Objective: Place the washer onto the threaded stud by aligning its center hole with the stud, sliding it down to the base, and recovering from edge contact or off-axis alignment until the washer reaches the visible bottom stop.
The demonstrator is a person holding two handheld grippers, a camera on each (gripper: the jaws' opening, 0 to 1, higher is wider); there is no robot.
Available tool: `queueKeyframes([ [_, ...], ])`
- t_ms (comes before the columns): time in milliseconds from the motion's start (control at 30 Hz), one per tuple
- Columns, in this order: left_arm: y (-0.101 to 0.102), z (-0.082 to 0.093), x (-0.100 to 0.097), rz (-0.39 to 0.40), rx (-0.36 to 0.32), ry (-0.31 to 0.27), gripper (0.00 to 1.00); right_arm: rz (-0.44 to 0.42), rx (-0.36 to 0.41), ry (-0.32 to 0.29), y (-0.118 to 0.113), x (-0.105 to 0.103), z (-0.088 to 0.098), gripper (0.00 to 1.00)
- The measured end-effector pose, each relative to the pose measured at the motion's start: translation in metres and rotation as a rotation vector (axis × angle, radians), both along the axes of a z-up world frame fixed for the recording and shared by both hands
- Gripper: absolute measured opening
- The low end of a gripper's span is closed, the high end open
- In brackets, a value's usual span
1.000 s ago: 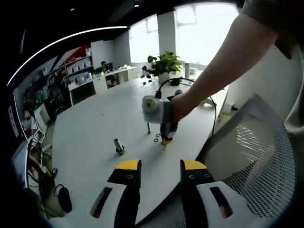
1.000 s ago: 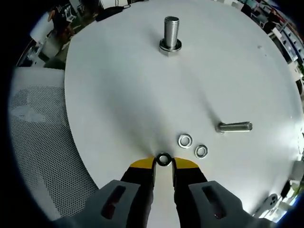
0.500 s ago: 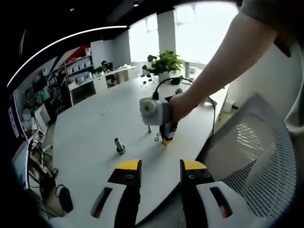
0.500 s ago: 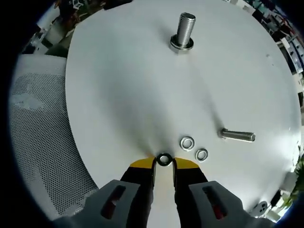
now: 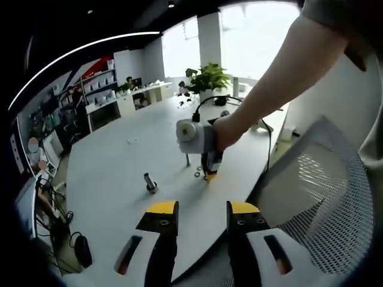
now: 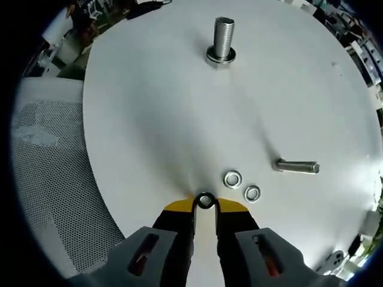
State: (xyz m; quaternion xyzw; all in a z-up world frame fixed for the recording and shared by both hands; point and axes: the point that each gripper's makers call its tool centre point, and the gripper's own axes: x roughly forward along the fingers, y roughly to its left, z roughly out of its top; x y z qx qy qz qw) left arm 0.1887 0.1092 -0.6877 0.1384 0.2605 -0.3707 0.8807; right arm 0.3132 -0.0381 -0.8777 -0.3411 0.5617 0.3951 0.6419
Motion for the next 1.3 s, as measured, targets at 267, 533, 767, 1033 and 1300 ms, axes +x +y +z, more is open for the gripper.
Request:
queueKeyframes([
  [267,0.001,0.003,0.001,0.01,-0.019,-0.001,0.3,-0.057,0.074,-0.045,0.0,-0.001,0.001,0.12],
  [533,0.0,0.008,0.003,0.019,-0.056,-0.007,0.3,-0.063,0.086,-0.066,0.001,-0.001,0.001,0.12],
  [767,0.002,0.016,0.005,0.033,-0.098,-0.02,0.3,-0.108,0.105,-0.072,0.001,-0.004,0.006,0.12],
  [1033,-0.001,0.016,0.004,0.019,-0.103,-0.024,0.3,-0.14,0.128,-0.105,0.001,0.008,0.028,0.12],
  [1300,-0.004,0.014,0.001,-0.003,-0.087,-0.022,0.3,-0.165,0.132,-0.136,-0.005,0.017,0.043,0.12],
])
